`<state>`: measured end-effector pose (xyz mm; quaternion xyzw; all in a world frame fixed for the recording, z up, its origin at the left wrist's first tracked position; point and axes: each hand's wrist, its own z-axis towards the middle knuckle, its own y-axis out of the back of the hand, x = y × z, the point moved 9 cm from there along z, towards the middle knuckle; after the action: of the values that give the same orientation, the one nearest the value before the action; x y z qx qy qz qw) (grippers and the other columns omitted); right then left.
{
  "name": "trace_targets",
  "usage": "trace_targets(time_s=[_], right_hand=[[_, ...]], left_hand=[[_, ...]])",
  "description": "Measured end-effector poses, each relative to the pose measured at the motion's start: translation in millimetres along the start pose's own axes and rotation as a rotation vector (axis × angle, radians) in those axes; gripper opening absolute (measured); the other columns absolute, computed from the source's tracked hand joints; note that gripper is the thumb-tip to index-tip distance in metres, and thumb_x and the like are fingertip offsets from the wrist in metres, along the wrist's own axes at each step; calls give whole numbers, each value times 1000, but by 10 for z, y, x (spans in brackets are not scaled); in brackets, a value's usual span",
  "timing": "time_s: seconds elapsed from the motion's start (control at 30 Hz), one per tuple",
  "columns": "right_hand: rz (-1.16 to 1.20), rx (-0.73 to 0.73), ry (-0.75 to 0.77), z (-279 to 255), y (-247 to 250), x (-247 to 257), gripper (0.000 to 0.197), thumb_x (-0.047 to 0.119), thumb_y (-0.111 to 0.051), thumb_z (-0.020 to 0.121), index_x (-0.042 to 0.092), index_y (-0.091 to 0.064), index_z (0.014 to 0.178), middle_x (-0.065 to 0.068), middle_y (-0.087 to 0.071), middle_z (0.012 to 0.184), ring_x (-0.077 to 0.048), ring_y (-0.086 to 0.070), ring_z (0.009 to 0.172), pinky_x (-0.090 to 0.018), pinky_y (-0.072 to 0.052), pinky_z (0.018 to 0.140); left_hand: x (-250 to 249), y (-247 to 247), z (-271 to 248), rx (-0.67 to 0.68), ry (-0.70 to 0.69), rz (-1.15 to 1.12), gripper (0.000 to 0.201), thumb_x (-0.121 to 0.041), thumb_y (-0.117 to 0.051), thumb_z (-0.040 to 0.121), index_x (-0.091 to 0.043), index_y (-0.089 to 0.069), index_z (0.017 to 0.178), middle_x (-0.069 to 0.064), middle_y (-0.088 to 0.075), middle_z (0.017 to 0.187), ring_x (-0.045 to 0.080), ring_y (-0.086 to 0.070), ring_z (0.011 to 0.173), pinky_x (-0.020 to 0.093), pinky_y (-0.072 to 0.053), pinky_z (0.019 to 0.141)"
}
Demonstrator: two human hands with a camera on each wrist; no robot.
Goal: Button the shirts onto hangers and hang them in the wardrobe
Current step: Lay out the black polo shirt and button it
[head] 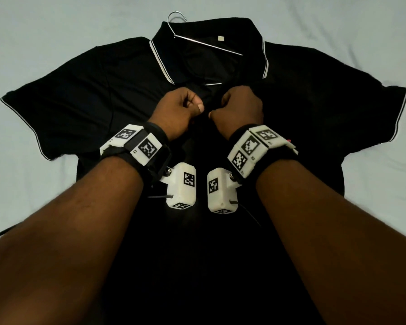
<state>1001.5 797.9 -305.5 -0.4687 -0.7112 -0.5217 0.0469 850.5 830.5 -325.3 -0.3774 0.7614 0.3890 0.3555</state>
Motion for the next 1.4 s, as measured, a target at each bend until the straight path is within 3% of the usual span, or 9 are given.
trace_targets(time_s=[0.1,0.2,0.33,0.4,0.7,0.97,1.17,1.3,1.4], right_hand=[[41,-61,-52,11,71,-11,16,21,-67,79,12,-70,92,-9,-71,96,-28,-68,92,-26,-50,75],[139,-62,-85,-38,64,-51,16,26,-70,79,12,-65,72,-11,-71,75,-33,-71,73,-43,-62,72],[300,-49,-44,-140,-8,-41,28,24,-69,75,16,-52,54,-19,-64,60,-36,-65,54,-53,-58,58],[355,-79,1,-140,-24,-25,22,30,-68,66,19,-53,55,-10,-61,56,-34,-65,57,-56,-58,60],[298,-47,128,-115,-90,6,24,17,-74,76,31,-59,63,6,-65,63,-24,-71,67,-49,-60,72],[306,-93,157,-149,-53,24,24,15,-75,78,30,-60,66,5,-64,62,-19,-69,61,-46,-61,68],[257,-35,248,-257,-17,132,12,14,-65,83,18,-76,78,2,-70,64,-13,-67,50,-30,-59,57],[169,13,320,-286,-56,145,21,19,-60,81,14,-80,81,-1,-72,65,-14,-68,57,-37,-60,65],[176,42,352,-304,-96,121,23,18,-61,81,16,-82,91,-2,-74,71,-17,-69,63,-40,-59,71]], left_hand=[[23,-3,-2,17,24,-24,24,-5,-63,96,-19,-56,78,-1,-51,65,-1,-48,45,15,-40,46],[20,26,-19,27,44,-57,21,-5,-65,94,-17,-59,78,1,-51,64,3,-52,48,19,-41,48],[-34,139,-84,-52,27,-40,19,-7,-69,91,-16,-64,75,-7,-56,51,4,-53,45,15,-40,47],[-73,131,-125,-52,22,-14,19,-9,-68,92,-16,-65,75,-4,-59,50,5,-51,41,16,-41,47],[-152,54,-122,5,24,-41,18,-3,-66,93,-11,-66,76,2,-63,56,8,-54,44,18,-47,49],[-143,114,-111,-45,22,-21,12,-3,-70,88,-8,-70,78,4,-68,58,15,-63,53,29,-57,61],[-65,172,-107,-109,46,-41,13,-8,-74,88,-7,-73,75,11,-72,65,25,-73,64,45,-64,75],[-81,141,-102,-79,12,-43,22,-30,-80,86,-10,-76,79,9,-76,75,28,-76,72,48,-63,79],[-93,141,-89,-57,-9,-2,20,-30,-80,86,-11,-76,80,11,-76,74,31,-76,73,47,-63,79]])
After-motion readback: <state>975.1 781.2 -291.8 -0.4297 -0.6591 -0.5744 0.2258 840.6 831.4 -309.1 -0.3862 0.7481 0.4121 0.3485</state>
